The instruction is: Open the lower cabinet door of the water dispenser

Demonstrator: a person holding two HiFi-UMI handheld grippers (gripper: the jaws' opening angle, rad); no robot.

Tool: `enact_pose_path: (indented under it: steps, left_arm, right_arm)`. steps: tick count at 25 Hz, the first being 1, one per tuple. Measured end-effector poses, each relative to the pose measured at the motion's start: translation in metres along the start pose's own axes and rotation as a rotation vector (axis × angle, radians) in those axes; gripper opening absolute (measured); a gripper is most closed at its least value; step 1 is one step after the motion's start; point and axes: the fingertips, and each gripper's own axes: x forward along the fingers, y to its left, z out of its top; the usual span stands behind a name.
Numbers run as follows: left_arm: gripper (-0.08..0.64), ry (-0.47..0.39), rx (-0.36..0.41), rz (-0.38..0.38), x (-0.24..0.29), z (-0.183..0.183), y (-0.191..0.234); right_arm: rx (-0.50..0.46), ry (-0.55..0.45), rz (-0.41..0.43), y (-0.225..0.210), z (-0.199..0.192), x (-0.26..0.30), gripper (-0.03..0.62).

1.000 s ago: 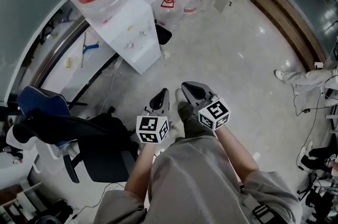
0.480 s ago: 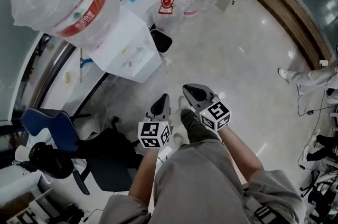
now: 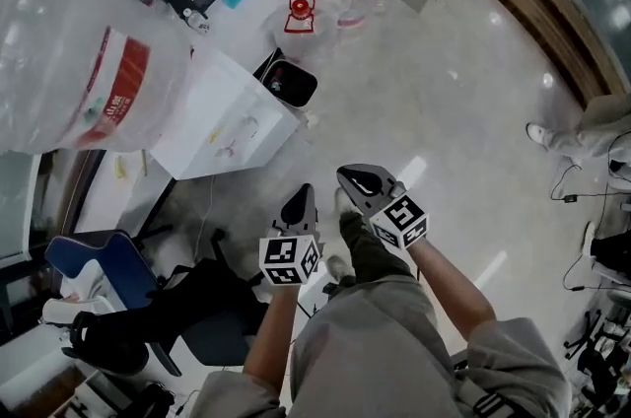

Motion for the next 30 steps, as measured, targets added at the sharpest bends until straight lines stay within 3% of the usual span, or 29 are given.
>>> enact_pose_path:
  steps: [17, 24, 30]
  left_arm:
    - [0.009, 0.106, 0.021, 0.024, 0.092, -0.019, 0.044]
    - [0.009, 0.15, 0.047, -0.002, 0.113, -0.039, 0.074]
    - [0.009, 0.179, 0.061, -0.07, 0.132, -0.064, 0.095]
  right_arm:
    - [0.1, 0.03, 0.03, -0.083, -0.04, 0.048, 0.012]
    - [0.124, 0.028, 0.004, -0.091, -0.066, 0.08, 0.012]
    - [0.112, 0.041, -0.037, -0.096, -0.094, 0.109, 0.012]
